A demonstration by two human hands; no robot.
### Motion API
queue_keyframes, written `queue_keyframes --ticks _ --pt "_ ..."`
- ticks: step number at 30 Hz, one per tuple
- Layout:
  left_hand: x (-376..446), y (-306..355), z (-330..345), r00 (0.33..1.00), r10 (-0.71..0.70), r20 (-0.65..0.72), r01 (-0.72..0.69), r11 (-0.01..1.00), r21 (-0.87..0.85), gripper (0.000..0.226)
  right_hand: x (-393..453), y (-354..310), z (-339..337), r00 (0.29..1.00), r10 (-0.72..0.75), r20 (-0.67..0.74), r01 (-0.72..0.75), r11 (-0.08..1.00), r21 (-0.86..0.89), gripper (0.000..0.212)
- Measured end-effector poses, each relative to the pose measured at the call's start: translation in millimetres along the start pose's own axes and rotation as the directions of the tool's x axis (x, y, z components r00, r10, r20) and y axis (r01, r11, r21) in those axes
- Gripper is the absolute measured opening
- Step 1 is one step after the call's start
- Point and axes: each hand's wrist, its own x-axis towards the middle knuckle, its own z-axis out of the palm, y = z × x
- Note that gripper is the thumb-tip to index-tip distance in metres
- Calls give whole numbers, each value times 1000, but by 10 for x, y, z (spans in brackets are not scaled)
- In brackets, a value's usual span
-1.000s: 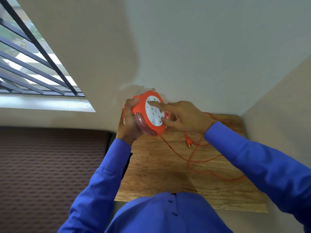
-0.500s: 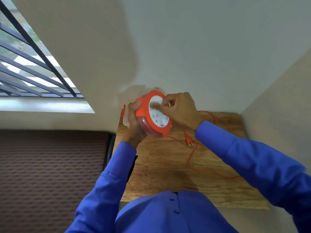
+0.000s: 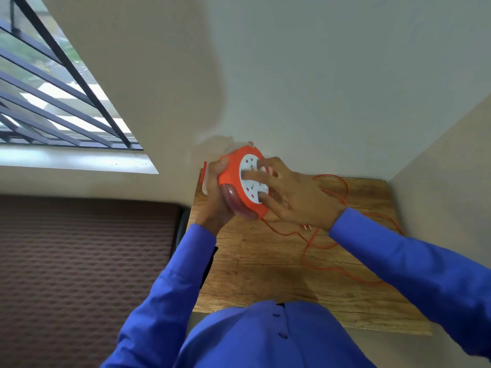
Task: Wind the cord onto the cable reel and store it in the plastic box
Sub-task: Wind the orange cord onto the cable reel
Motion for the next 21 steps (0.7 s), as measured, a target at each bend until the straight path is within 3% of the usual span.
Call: queue_keyframes --ticks 3,5,7,8,10,11,12,13,15,17,18,19,21 --pt "-53 8 85 1000 -7 25 7 1000 17 121 27 -23 -56 999 41 5 -40 996 -83 58" --pt "-95 4 151 999 1 44 -4 997 72 117 91 -65 -100 970 226 -91 -225 974 24 62" --pt "-104 16 208 998 10 66 -19 991 135 101 199 -79 -87 869 470 -156 -435 875 214 53" --pt "-101 28 224 998 23 67 -34 985 169 94 254 -51 -77 804 583 -119 -521 787 331 53" --pt "-82 68 243 991 75 106 -100 963 250 71 311 6 -78 677 722 140 -668 524 528 70" --pt "-65 84 248 980 80 184 -130 952 276 55 317 2 -77 625 725 289 -719 390 575 74" --pt "-43 90 243 964 73 256 -148 947 285 45 315 -11 -67 607 713 350 -737 342 583 75" --pt "-19 91 231 956 79 282 -162 946 283 42 314 -32 -51 632 710 311 -723 397 565 76" --pt "18 108 222 971 95 219 -146 963 227 48 276 -79 -12 748 663 41 -623 680 387 71" --pt "53 124 227 994 77 76 -86 989 118 81 200 -105 -32 891 416 -178 -399 908 128 43" --pt "74 128 219 998 56 42 -59 995 79 103 154 -100 -58 943 292 -160 -286 956 66 35" --pt "69 136 216 999 36 24 -37 998 60 120 113 -80 -77 975 201 -93 -198 979 46 40" --pt "52 126 183 1000 18 -2 -18 1000 18 130 43 -35 -110 996 82 45 -82 997 0 51"
